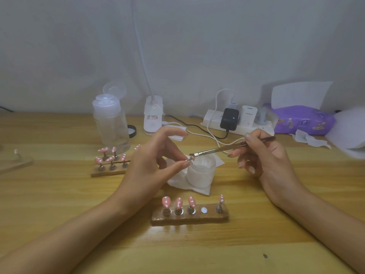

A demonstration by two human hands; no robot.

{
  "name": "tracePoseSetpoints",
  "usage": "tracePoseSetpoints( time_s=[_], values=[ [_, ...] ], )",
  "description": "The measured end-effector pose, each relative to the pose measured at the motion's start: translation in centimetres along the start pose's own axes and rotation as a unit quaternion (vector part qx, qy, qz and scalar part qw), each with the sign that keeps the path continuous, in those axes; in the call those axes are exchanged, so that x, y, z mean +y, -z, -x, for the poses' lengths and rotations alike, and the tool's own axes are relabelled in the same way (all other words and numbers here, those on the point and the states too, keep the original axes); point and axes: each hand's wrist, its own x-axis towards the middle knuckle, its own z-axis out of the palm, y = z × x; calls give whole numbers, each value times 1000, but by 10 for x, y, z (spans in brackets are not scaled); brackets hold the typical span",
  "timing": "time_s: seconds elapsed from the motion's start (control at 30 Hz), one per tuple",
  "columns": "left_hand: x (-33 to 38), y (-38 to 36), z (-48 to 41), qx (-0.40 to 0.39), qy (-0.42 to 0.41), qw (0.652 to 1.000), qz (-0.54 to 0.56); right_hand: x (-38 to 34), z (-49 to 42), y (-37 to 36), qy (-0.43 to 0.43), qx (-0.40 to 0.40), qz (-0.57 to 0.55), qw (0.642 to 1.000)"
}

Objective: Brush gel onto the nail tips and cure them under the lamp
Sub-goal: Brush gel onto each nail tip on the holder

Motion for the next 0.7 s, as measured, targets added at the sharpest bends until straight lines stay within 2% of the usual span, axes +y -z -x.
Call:
tracePoseSetpoints(
  time_s=[0.13, 0.3, 0.43, 0.57, 0.7],
  values=[
    [2, 0, 0, -3, -3, 1000, -2, 0, -1, 2, 1, 18, -5, 1000],
    [2, -1, 0, -1, -15, 1000, -3, 0, 0, 1, 4, -12, -1, 1000],
    [3, -1, 1, 2, -20, 1000, -11, 1, -2, 2, 4, 19, -13, 1000],
    [3, 0, 0, 2, -19, 1000, -13, 1, -1, 0, 3, -7, -2, 1000],
    [3, -1, 0, 0, -16, 1000, -19, 0, -2, 2, -2, 15, -18, 1000]
  ],
)
